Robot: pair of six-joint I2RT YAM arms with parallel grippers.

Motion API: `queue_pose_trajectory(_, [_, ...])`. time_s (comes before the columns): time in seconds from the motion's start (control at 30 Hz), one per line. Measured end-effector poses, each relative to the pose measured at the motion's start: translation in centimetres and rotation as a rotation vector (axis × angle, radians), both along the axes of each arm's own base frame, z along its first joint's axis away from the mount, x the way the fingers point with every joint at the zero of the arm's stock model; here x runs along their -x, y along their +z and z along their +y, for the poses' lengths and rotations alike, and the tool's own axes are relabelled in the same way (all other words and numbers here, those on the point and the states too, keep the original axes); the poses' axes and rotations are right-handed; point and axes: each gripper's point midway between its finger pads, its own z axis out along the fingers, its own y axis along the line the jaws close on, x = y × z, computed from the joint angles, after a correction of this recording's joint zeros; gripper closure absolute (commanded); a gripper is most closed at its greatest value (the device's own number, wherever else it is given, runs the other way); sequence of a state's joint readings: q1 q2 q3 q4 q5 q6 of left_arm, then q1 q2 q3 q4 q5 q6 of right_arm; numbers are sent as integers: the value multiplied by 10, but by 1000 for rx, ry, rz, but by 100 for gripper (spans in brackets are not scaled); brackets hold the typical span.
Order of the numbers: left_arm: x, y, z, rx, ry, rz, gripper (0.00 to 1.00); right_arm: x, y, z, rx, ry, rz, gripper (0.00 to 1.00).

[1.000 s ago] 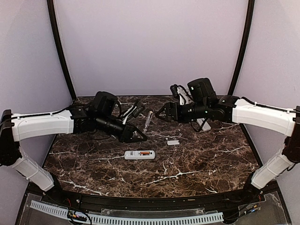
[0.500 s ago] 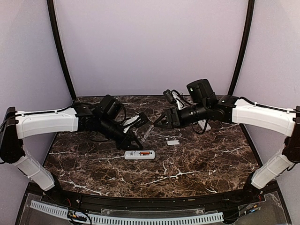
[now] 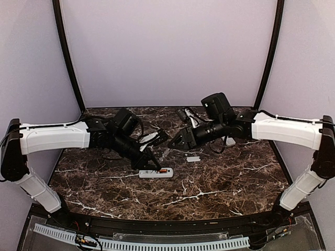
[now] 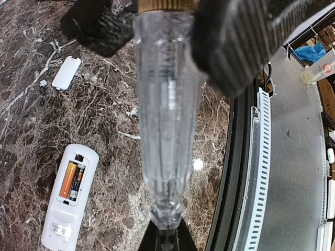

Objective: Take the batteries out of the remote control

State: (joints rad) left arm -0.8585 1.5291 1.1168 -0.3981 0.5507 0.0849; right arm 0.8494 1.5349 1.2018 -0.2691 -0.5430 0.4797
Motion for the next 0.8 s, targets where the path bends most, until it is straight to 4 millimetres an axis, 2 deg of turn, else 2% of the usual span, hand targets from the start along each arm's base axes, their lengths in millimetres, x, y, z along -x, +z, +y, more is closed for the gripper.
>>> queue_pose_trajectory(0.13, [0,-1,0,-2,-1,-1,100,8,-3,6,-1,27,10,64])
queue_pose_trajectory(0.33, [1,0,-1,-1,-2,0,100,16,3,13,-31,61,11,73])
queue_pose_trajectory(0.53, [1,0,-1,1,-5,2,100,15,-1,19,-40,63,26,80])
queue_pose_trajectory(0.67, [1,0,-1,1,-4,2,100,17,-6,22,-34,70,36,90])
queue_pose_trajectory(0.73, [1,-1,-1,-1,-2,3,92,16,-9,23,-30,63,46,99])
queue_pose_trajectory(0.77, [1,-1,0,-4,0,2,74,15,-10,23,-27,58,48,100])
queue_pose_trajectory(0.8, [0,-2,0,-7,5,3,62,15,-11,23,-25,54,49,100])
